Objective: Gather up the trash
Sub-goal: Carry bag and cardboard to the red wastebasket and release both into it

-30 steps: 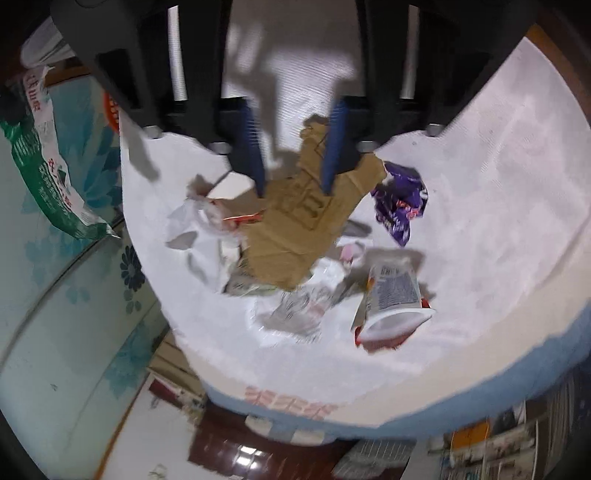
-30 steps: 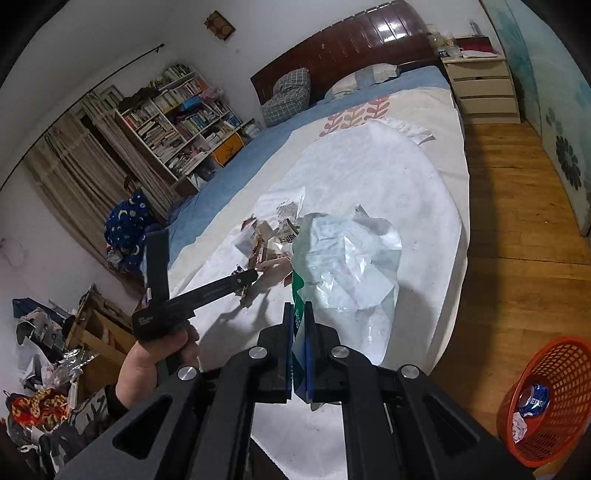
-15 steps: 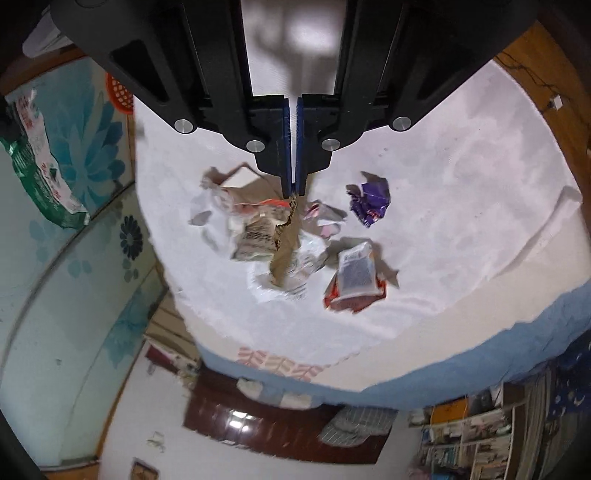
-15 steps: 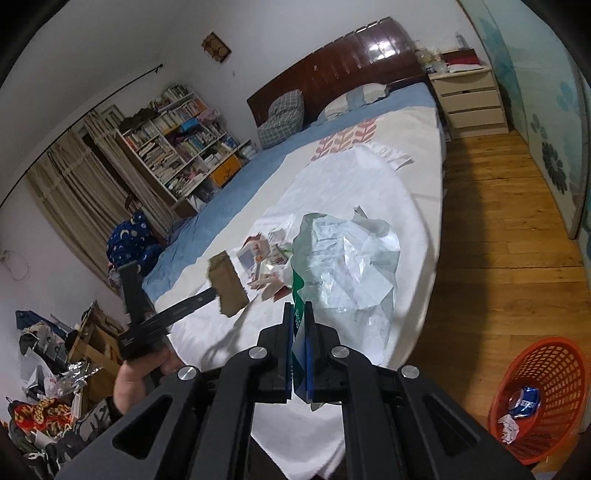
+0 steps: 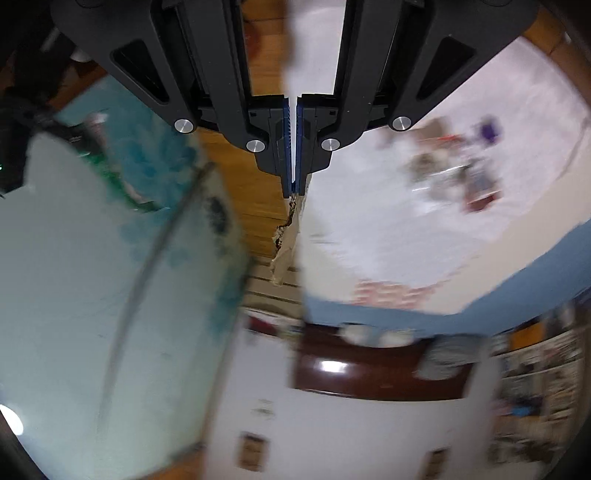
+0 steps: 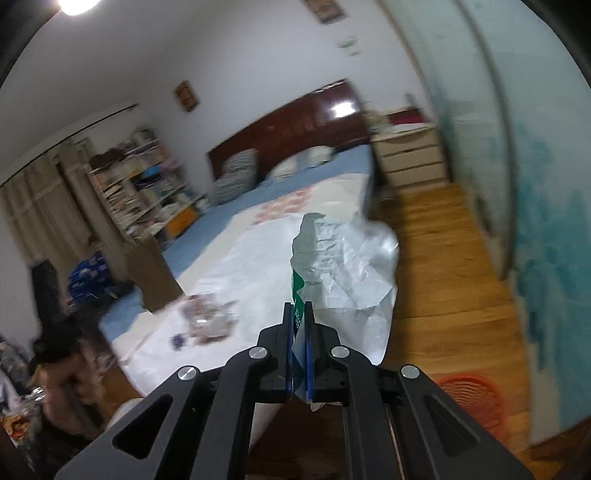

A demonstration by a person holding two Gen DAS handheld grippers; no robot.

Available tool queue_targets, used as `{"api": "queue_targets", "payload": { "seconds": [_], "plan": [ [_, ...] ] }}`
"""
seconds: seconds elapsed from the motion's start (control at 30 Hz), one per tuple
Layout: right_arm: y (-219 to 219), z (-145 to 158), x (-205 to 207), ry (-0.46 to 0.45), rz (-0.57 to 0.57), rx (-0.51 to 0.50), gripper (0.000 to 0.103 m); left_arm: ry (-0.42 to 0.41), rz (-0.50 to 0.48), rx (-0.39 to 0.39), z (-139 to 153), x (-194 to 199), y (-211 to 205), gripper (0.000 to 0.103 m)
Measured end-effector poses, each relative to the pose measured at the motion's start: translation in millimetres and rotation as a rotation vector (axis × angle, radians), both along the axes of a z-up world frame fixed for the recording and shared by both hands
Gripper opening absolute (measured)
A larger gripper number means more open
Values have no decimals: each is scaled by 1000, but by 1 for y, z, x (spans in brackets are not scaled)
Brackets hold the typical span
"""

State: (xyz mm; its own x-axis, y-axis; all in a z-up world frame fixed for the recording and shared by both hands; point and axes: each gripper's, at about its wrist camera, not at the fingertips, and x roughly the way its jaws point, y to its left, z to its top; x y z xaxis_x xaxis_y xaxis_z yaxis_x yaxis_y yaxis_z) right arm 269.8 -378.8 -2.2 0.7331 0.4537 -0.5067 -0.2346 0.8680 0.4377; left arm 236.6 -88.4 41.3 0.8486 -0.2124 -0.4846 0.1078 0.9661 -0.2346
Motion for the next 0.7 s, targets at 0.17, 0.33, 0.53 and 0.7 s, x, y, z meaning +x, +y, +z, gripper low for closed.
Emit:
{"api": "queue_targets", "payload": {
  "seconds": [0.17,0.33,0.53,0.7],
  "plan": [
    [-63,-84,6,176,-143,43,7,91,-271,12,-38,42,-134,2],
    [-103,-176,7,409,-200,156,7,379,-415,74,-168,82,-241,2],
    [-127,-212,5,498,-251,124,7,608,-426,132,-283,91,-286,2],
    [-125,-218,15,519,-251,134,7,616,-442,161,-296,91,-295,2]
  ]
}}
